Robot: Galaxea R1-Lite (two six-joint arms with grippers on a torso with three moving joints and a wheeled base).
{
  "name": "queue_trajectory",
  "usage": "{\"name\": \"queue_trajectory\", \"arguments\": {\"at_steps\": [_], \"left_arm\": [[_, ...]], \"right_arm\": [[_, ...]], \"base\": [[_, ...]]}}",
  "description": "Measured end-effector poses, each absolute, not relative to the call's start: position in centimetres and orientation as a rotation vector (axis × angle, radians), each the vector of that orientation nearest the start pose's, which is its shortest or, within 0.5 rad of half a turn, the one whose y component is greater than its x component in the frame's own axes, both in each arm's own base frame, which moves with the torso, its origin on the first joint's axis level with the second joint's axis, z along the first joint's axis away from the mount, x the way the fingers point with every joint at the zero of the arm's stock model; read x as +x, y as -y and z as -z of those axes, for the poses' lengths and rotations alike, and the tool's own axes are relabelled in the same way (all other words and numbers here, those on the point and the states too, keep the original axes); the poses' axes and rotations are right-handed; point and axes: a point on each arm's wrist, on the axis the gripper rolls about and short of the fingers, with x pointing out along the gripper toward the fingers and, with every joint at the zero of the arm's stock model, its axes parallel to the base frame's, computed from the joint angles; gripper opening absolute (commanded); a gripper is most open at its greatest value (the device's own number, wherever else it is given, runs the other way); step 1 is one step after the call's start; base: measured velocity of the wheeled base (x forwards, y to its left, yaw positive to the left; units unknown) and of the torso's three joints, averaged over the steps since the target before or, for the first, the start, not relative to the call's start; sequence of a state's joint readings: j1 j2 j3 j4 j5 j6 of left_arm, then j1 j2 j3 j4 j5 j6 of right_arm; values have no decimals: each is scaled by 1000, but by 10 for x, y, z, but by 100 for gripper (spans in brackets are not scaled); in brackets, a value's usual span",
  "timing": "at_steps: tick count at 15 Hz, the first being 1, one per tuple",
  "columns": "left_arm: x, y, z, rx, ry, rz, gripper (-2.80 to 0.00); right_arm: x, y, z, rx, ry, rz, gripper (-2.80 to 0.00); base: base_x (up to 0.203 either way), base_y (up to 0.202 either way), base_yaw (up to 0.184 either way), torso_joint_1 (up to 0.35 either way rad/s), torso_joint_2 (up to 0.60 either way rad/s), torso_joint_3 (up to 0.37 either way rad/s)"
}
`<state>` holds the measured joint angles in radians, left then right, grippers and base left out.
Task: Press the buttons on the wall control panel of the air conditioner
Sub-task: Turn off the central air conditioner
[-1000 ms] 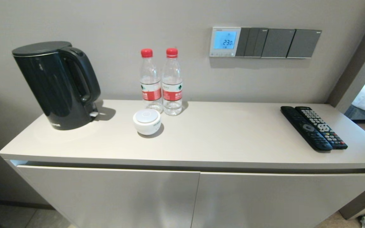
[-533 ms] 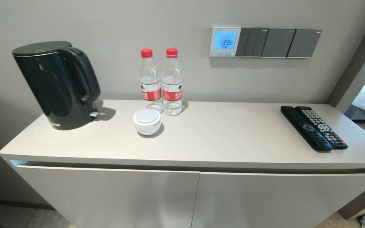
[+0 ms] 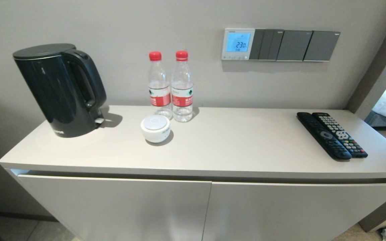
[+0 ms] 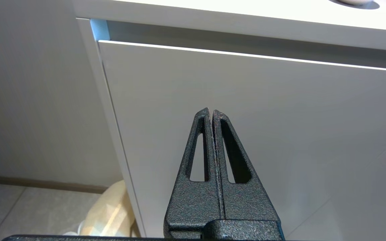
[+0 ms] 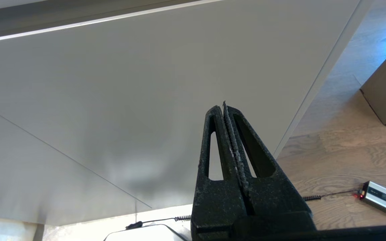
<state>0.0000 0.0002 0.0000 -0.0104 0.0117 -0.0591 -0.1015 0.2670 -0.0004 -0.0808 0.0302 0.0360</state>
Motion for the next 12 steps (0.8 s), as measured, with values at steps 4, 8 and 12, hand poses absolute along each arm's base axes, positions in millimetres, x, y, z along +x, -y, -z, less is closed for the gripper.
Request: {"name": "queue_trajectory", "arguments": {"at_steps": [4, 8, 12], "left_arm": [[-23, 0, -77, -59, 10, -11, -280], [-23, 0, -77, -59, 10, -12, -280], [-23, 0, -77, -59, 10, -12, -280]], "right_arm": [[0, -1, -86, 26, -194, 70, -280], [-3, -1, -85, 18, -178, 19, -280], [-13, 0, -82, 12, -87, -16, -280]], "base": [[0, 0, 0, 0, 0, 0], [0, 0, 0, 0, 0, 0], [0, 0, 0, 0, 0, 0]]}}
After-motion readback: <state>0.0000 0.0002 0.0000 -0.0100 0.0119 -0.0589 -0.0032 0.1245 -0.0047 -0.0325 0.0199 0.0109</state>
